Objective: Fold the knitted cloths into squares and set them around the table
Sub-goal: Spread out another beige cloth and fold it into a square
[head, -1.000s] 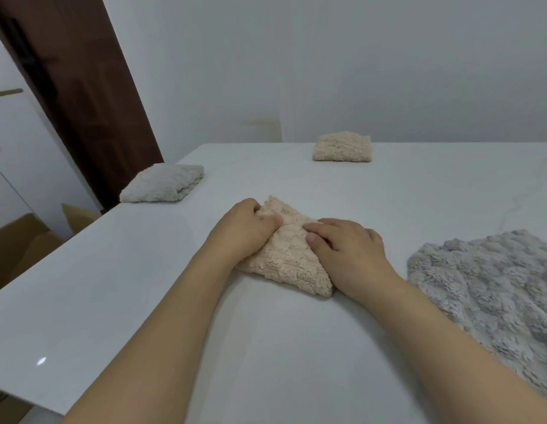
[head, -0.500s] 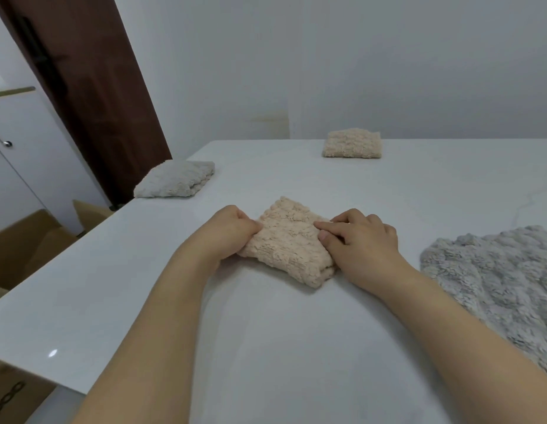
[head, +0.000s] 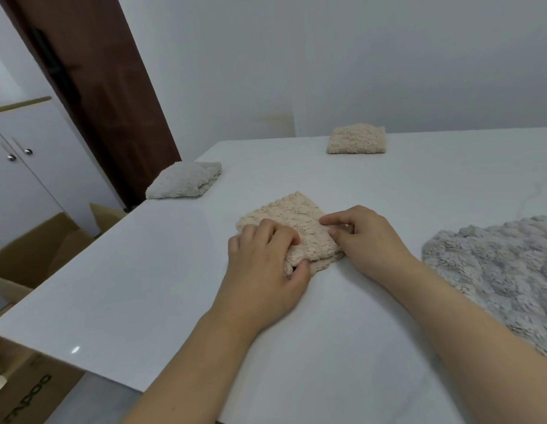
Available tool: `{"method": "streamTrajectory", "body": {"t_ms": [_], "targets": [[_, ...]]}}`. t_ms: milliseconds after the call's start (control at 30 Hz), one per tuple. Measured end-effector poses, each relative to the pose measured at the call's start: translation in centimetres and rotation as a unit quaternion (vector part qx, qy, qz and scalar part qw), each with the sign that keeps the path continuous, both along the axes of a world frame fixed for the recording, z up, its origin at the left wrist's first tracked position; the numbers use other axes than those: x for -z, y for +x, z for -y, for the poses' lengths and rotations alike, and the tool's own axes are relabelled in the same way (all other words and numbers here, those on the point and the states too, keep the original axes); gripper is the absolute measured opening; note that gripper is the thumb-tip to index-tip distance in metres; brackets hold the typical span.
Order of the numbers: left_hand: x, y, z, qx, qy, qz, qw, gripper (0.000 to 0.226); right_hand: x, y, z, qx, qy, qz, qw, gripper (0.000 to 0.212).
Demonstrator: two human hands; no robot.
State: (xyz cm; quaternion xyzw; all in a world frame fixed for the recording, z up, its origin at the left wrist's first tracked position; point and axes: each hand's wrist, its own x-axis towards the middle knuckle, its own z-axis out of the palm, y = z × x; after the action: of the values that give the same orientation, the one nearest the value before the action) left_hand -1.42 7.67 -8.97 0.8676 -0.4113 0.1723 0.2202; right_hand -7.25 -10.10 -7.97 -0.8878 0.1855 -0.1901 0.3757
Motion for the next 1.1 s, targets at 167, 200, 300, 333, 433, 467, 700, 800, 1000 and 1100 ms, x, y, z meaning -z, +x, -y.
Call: {"method": "streamTrajectory", "body": {"t_ms": [167, 200, 300, 333, 433, 467, 700, 800, 1000, 1100], "targets": [[0.2, -0.4, 0.8, -0.031, 0.041, 0.061, 0.997, 0.035, 0.1, 0.6, -0.2, 0.017, -0.035, -0.024, 0.999, 0.032], [0.3, -0.4, 0.9, -0.042, 0.044, 0.052, 0.997, 0.037, 0.1, 0.6, -0.2, 0.021, -0.041, -0.031, 0.998, 0.035], [0.4, -0.2, 0.8, -0.048, 0.047, 0.026, 0.997, 0.042, 0.2, 0.8, -0.3, 0.024, -0.059, -0.041, 0.997, 0.043], [0.4, -0.1, 0.7, -0.041, 0.046, 0.01, 0.998, 0.044, 0.2, 0.8, -0.3, 0.022, -0.064, -0.041, 0.997, 0.044], [0.2, 0.2, 0.6, -0.018, 0.017, -0.09, 0.996, 0.048, 0.2, 0.7, -0.2, 0.018, -0.059, -0.022, 0.998, 0.045], [0.0, 0.2, 0.4, -0.006, 0.0, -0.121, 0.993, 0.047, 0.2, 0.7, -0.2, 0.02, -0.054, -0.013, 0.998, 0.045], [-1.3, 1.1, 0.4, 0.033, -0.13, -0.194, 0.972, 0.025, 0.4, 0.4, -0.3, 0.076, -0.112, -0.037, 0.99, 0.049], [-2.2, 2.4, 2.2, -0.009, -0.072, -0.127, 0.989, 0.032, 0.6, 0.2, -0.4, 0.082, -0.136, -0.055, 0.986, 0.047], [-0.7, 1.7, 3.4, -0.043, 0.223, -0.161, 0.96, 0.079, 0.8, 0.4, -0.4, 0.155, -0.193, -0.107, 0.963, 0.029], [-1.4, 2.1, 3.4, -0.047, 0.272, -0.167, 0.947, 0.092, 1.0, 0.3, -0.3, 0.172, -0.217, -0.125, 0.953, 0.021]]}}
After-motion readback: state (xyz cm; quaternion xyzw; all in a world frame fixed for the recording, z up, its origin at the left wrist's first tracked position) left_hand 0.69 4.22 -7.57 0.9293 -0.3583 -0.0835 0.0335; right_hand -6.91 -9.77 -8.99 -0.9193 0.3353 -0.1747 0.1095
